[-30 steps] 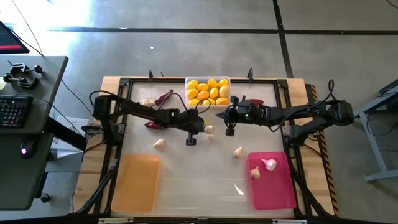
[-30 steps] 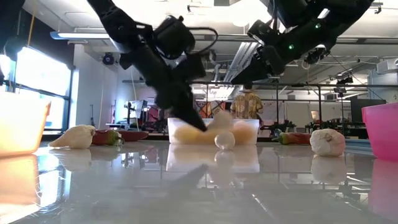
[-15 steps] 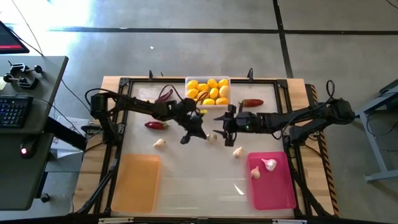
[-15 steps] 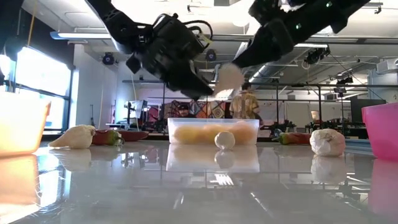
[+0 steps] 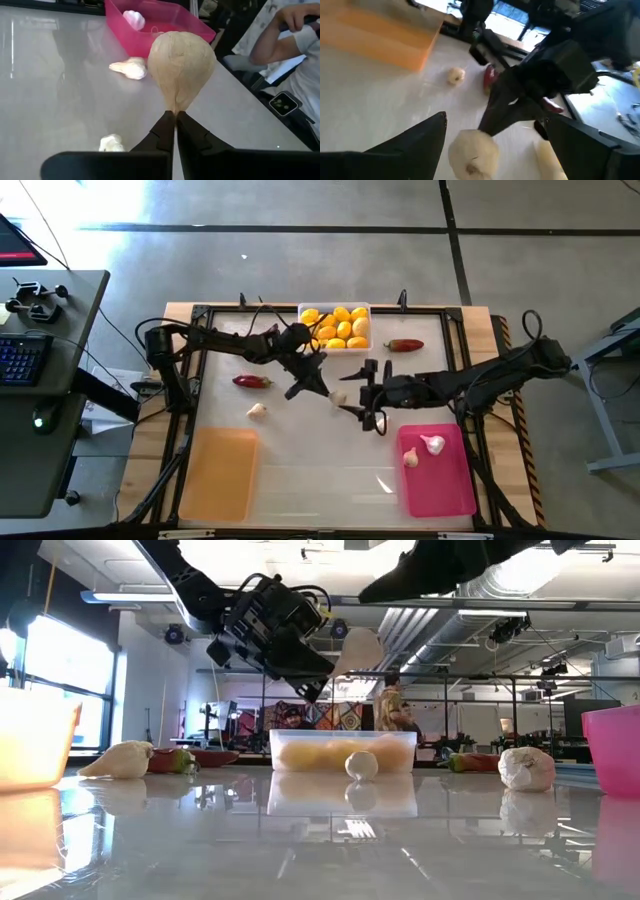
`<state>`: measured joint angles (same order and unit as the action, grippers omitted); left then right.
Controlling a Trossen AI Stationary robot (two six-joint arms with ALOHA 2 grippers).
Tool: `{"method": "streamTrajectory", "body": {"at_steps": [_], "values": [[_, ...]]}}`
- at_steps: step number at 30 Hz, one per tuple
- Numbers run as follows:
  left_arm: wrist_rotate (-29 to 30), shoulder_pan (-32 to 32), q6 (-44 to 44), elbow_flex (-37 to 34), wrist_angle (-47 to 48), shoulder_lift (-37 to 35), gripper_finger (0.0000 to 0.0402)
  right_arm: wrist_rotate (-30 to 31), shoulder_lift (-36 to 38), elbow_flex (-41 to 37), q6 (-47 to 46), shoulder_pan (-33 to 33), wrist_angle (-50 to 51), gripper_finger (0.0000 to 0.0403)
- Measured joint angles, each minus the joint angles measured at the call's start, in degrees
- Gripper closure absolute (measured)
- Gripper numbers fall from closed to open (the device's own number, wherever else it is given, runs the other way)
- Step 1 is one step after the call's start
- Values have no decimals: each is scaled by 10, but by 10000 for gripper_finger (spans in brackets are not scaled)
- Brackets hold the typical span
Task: Sort produce into baskets
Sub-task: Put the top center garlic into the pink bin
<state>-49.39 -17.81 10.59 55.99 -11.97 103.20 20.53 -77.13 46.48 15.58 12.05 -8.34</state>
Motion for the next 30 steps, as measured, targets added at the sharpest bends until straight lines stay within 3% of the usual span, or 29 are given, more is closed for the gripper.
{"method": "streamTrajectory", "body": {"at_steps": [5, 12, 18, 30], "values": [[-33, 0, -12, 0, -16, 0, 401, 42, -5, 1, 23, 20, 18, 75], [-35, -2, -114, 0, -75, 0, 401, 92, -47, 1, 120, 39, -20, 75], [-43, -1, -130, 0, -78, 0, 401, 112, -55, 1, 162, 38, -32, 82], [-56, 6, -130, 0, -86, 0, 402, 103, -55, 1, 164, 37, -12, 193]]}}
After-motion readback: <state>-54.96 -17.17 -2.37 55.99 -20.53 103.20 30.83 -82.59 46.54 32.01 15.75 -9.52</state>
